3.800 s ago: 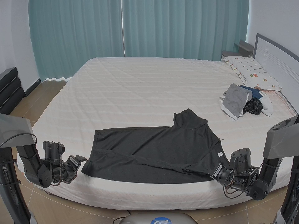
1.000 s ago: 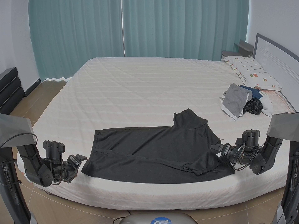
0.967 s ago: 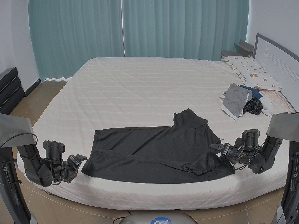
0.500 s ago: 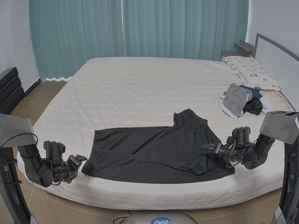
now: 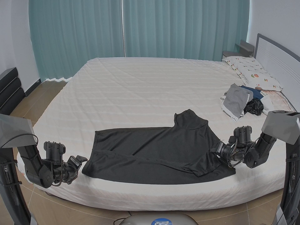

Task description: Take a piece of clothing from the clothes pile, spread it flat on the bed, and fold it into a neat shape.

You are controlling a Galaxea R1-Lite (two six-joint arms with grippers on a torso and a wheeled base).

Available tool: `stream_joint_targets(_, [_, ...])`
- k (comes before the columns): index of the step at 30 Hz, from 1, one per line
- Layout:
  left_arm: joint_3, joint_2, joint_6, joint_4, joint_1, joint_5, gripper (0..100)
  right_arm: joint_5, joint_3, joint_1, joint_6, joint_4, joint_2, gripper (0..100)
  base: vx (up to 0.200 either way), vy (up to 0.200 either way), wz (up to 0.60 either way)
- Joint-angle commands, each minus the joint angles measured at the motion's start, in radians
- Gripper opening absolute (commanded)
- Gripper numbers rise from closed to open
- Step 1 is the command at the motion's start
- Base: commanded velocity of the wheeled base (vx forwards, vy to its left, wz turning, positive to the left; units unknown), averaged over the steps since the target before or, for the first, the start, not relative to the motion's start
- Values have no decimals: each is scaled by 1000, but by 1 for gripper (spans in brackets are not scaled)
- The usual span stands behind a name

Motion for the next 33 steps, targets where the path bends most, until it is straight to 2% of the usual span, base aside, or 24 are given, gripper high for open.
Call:
stream_joint_targets(1, [-1, 0, 0, 0, 0, 0, 100, 1, 15, -23, 0, 0, -33, 0, 0, 0, 0])
stream_joint_targets(16, [-1, 2, 0, 0, 0, 0, 100, -1, 42, -95, 0, -2, -50, 0, 0, 0, 0])
stream_joint_targets(26, [-4, -1, 0, -2, 0, 0, 100, -1, 45, -98, 0, 0, -42, 0, 0, 0, 0])
stream_joint_targets(27, [-6, -1, 0, -5, 0, 0, 100, -1, 47, -98, 0, 0, -42, 100, 0, 0, 0])
stream_joint_targets(33, [0, -14, -3, -33, 2, 9, 100, 1, 58, -95, 2, -11, -45, 100, 0, 0, 0])
